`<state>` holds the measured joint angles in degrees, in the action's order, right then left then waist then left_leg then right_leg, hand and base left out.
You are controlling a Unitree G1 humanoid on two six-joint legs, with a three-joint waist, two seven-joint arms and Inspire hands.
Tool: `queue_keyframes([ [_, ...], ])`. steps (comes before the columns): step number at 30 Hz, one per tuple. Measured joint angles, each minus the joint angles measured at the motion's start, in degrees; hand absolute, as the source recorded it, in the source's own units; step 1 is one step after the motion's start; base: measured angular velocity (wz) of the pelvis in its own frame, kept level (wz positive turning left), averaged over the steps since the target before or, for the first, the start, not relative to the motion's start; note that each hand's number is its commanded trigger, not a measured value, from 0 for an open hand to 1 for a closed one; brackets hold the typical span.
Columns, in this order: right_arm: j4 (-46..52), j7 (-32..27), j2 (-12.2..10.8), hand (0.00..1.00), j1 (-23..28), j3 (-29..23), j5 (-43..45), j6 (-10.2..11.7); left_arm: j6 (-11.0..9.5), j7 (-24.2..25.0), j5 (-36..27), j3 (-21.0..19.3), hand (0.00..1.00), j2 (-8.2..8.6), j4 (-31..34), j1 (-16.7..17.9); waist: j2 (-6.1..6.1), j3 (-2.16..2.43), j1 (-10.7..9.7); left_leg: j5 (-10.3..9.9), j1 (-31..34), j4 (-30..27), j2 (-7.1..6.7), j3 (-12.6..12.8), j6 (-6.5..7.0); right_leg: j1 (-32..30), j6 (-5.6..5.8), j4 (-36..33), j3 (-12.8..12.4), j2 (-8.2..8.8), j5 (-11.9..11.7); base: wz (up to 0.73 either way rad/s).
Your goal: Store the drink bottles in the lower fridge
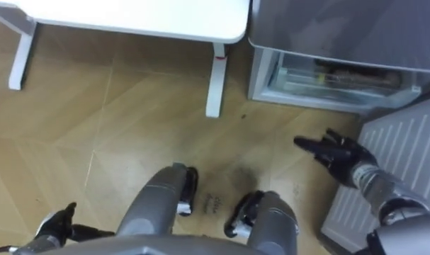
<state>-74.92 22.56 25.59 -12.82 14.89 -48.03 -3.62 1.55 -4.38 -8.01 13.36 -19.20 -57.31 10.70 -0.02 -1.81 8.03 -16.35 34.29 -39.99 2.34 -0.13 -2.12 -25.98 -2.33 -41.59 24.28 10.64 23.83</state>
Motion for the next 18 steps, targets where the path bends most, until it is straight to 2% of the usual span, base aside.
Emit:
queue_keyframes([
  [4, -0.67, -1.19, -2.69, 0.00, 3.92, -0.39, 5.37, 0.23, -0.01, 0.00, 1.36, 0.00, 0.00, 1.46, -2.40, -0.04, -0.04, 0.09, -0.74, 0.33, -6.87, 4.88, 0.11, 0.13, -0.15, 7.16, 0.98, 6.62, 0.16, -1.85, -1.57, 0.00],
  [5, -0.82, -1.56, -3.92, 0.00, 6.26, -0.35, 7.40, 0.34, -0.03, 0.01, 1.34, -0.02, 0.00, 1.74, -2.53, 0.37, -0.17, 0.09, -1.33, 0.41, -9.30, 6.55, 0.09, 0.15, -0.16, 9.74, 1.32, 9.05, 0.40, -2.20, -2.04, 0.00],
  [8, -0.65, -2.60, -7.00, 0.00, 10.82, -0.27, 11.08, 0.46, -0.16, -0.26, 2.84, -1.49, 0.00, 2.44, -2.85, 1.21, -0.92, 0.74, -1.45, 1.05, -15.40, 11.39, 0.29, 1.43, -0.06, 15.87, 2.16, 15.66, 0.02, -3.83, -4.09, -0.10],
  [10, -0.62, -3.11, -8.15, 0.00, 13.14, -0.33, 12.69, 0.48, -0.22, -0.48, 3.67, -2.13, 0.00, 3.12, -3.71, 1.61, -0.90, 0.94, -1.62, 1.09, -19.04, 13.86, 0.21, 1.79, -0.05, 19.62, 2.71, 19.31, -0.35, -4.64, -5.36, -0.15],
  [11, -0.53, -3.69, -8.77, 0.00, 14.50, -0.40, 12.90, 0.48, -0.25, -0.79, 3.68, -2.56, 0.00, 3.65, -4.71, 1.59, -0.96, 1.26, -2.11, 1.13, -21.20, 15.57, -0.01, 1.88, 0.00, 21.93, 3.06, 21.25, -0.45, -4.90, -6.07, -0.06],
  [12, -0.52, -4.46, -9.49, 0.00, 15.43, -1.07, 12.94, 0.52, -0.24, -1.65, 3.91, -4.13, 0.00, 4.60, -5.47, 1.62, -1.10, 1.30, -2.68, 1.18, -23.50, 17.15, -0.14, 2.18, 0.09, 23.82, 3.40, 22.92, -0.85, -5.15, -6.75, -0.07],
  [18, -0.54, -5.73, -12.60, 0.00, 18.26, -4.96, 12.64, 1.14, 0.51, -2.91, 9.96, -7.80, 0.00, 7.20, -6.50, 1.93, -1.57, 1.38, -4.10, 1.20, -29.94, 21.26, -0.10, 3.15, 0.13, 30.67, 3.97, 30.30, -4.04, -6.78, -9.64, -0.09],
])
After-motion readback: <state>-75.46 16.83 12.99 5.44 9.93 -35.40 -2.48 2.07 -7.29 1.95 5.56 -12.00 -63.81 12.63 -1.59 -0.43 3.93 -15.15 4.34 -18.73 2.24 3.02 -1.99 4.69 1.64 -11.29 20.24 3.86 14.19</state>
